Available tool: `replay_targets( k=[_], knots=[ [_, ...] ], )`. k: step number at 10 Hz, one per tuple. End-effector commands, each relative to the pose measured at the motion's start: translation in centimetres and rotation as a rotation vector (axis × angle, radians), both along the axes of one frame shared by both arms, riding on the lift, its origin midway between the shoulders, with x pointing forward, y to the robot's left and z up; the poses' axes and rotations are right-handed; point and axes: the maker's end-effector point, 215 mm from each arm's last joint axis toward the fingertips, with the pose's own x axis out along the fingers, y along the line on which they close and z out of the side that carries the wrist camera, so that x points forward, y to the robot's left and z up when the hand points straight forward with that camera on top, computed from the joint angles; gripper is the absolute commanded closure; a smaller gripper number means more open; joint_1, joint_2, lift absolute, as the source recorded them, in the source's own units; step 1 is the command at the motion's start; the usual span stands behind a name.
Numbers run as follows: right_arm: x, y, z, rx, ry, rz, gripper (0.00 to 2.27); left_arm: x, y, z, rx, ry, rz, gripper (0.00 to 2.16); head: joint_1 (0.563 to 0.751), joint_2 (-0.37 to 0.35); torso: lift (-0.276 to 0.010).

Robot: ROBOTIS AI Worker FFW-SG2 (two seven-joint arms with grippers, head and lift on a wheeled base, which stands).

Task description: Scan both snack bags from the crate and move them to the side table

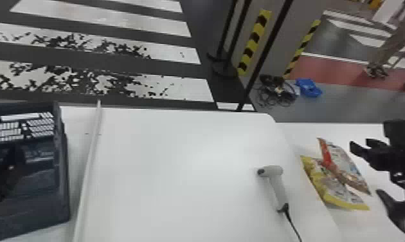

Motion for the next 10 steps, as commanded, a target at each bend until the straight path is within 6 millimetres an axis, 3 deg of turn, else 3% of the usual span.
replay_targets(
  k=[1, 3, 5, 7, 8, 10],
  knots=[
    [-0.5, 1.7, 1.9, 0.102, -0.108, 0.004, 0.03, 0.0, -0.2, 0.4, -0.003, -0.006, -0.002, 0.05, 0.695, -0.35, -0.095],
    [-0.3, 10.4, 3.7, 0.311, -0.237, 0.047, 0.04, 0.1, -0.8, 1.0, -0.006, -0.015, -0.008, 0.05, 0.695, -0.35, -0.095],
    [0.4, 21.9, 4.3, 0.463, -0.31, 0.145, 0.05, 0.4, -1.4, 2.4, -0.011, -0.033, 0.005, 0.06, 0.695, -0.35, -0.095],
    [-0.2, 31.5, 4.4, 0.548, -0.37, 0.202, 0.06, 0.4, -2.2, 2.1, 0.005, 0.015, -0.003, 0.06, 0.695, -0.35, -0.095],
    [-0.9, 35.3, 4.9, 0.582, -0.4, 0.236, 0.06, 0.1, -2.4, 2.4, 0.005, 0.021, -0.001, 0.06, 0.695, -0.328, -0.095],
    [-4.0, 39.5, 6.9, 0.614, -0.489, 0.273, 0.04, -1.1, -2.0, 2.9, 0.01, 0.025, 0.004, 0.06, 0.695, -0.232, -0.095]
  ],
)
